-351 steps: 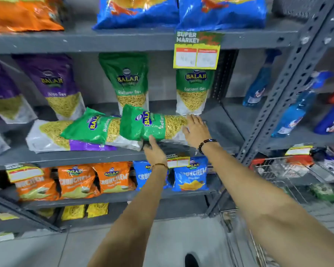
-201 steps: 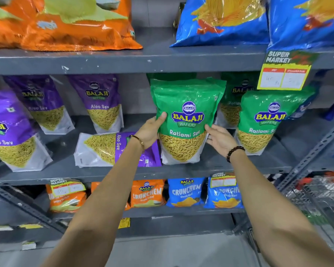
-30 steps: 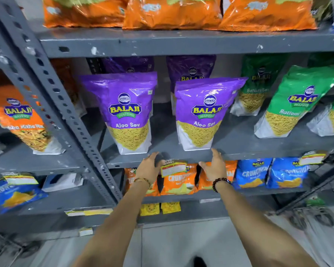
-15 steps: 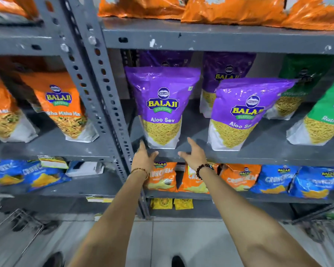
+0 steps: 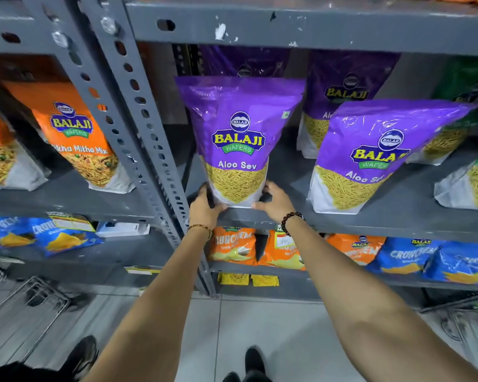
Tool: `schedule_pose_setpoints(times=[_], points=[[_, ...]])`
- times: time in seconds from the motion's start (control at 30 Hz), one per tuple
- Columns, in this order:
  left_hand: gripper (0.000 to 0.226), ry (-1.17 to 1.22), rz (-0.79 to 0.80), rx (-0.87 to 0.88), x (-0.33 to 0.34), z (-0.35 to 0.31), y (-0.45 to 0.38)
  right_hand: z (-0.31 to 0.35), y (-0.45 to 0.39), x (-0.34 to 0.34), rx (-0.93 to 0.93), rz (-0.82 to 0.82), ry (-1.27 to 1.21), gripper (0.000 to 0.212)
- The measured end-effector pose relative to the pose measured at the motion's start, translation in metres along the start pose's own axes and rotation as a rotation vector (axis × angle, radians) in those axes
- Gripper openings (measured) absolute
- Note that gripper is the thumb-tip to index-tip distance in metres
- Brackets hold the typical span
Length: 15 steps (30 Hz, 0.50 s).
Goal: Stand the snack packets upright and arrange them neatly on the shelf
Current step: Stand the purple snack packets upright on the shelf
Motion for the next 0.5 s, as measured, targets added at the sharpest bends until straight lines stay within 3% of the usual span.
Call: schedule_pose_setpoints(times=[0.5], points=[[0.062,-0.016,-0.007,0.016,-0.004,0.003,0.009,0.002,0.013,-0.003,-0.023,-0.001,0.019,0.063]])
Point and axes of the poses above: each hand's wrist, its own y-axis away from the middle knuckle, its own x-axis out of the palm, z = x × y, the point moved 6 cm from there along -y, towards the middle knuckle, and after that the axes turned 15 degrees about -z, right-handed, at the moved point
